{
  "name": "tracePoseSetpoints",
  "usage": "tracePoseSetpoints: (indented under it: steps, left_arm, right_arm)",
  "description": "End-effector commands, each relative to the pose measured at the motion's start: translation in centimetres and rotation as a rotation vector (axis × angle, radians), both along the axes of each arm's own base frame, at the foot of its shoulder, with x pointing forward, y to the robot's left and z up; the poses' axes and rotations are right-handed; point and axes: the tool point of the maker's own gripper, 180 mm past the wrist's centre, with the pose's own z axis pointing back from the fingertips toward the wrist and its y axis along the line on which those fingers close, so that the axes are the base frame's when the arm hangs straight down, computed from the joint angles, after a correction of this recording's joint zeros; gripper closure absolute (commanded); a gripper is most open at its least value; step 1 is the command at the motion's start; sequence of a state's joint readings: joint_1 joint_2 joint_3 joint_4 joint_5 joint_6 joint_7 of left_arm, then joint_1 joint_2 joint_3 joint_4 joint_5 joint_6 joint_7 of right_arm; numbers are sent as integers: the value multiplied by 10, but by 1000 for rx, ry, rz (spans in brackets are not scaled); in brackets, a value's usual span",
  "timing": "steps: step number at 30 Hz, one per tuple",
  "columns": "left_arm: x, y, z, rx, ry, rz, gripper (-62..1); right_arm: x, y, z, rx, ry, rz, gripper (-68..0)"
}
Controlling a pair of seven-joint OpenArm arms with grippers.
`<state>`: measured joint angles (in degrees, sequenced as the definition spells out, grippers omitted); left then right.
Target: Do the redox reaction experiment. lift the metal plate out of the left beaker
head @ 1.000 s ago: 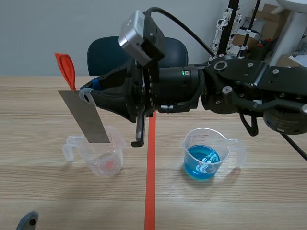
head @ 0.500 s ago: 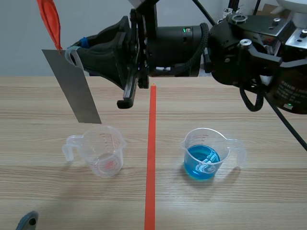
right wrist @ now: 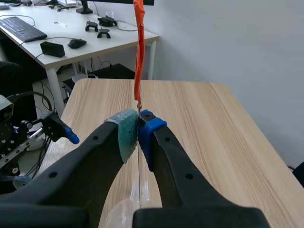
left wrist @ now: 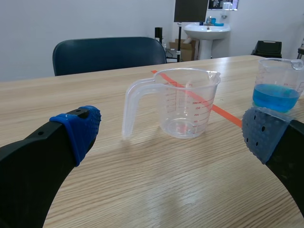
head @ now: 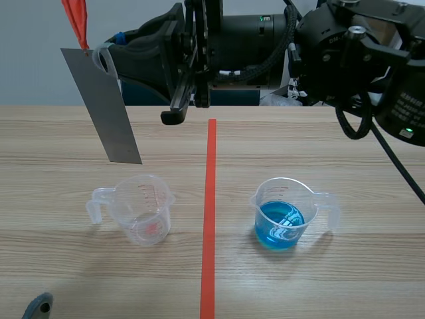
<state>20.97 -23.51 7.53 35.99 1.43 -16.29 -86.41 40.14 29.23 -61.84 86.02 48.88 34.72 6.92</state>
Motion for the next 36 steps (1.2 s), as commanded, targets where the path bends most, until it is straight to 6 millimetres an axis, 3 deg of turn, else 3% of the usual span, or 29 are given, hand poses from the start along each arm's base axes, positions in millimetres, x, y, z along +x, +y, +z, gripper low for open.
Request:
tracePoseSetpoints:
  steps: [1, 36]
  left_arm:
    - [0, 4, 11, -15, -51, 5, -623]
    - [0, 4, 11, -15, -51, 5, -623]
  right_arm:
    - [5, -2, 24, 55, -23, -6, -6]
    - [4, -1, 29, 79, 7, -1, -6]
